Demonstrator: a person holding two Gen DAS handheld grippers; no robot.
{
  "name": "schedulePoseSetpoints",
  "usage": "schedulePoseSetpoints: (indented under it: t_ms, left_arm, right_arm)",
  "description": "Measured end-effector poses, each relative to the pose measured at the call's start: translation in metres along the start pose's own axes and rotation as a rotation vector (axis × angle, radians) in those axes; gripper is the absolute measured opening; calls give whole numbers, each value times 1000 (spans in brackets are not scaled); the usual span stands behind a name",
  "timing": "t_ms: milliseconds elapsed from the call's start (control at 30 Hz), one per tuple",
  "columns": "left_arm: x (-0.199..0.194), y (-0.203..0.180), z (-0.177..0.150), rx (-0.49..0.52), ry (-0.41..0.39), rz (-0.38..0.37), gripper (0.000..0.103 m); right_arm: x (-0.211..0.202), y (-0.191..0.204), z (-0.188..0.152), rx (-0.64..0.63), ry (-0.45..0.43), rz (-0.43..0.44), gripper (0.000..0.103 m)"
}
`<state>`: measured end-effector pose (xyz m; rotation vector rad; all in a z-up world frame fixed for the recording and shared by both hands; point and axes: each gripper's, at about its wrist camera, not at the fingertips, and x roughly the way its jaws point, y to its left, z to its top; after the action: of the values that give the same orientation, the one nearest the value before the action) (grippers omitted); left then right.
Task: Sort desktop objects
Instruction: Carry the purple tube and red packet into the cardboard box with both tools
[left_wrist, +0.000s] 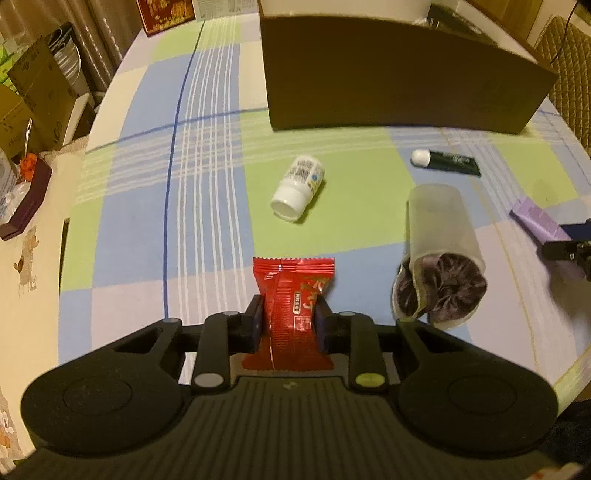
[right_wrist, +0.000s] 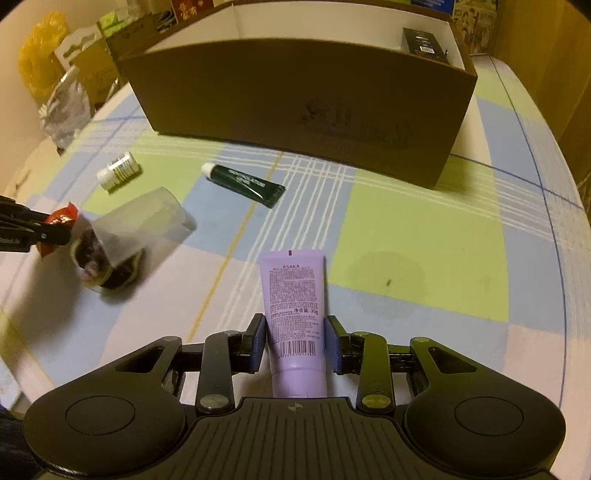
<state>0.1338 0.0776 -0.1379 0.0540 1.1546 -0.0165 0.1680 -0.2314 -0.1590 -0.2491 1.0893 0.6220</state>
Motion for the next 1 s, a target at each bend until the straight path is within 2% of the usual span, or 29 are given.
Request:
schedulePoseSetpoints:
  t_ms: [300,500,1000]
  left_arm:
    - [-30,-4,21,8,-91,-34,23]
    - [-51,-12,47,34,-174,-73,23]
    - [-60,-35,142,132,-300,-95,23]
  right_arm:
    - [-30,2,22,47,-79,64,31]
    - [-48,2,46,67,-131,105,31]
    - [-76,-2,132,6,-295,135,31]
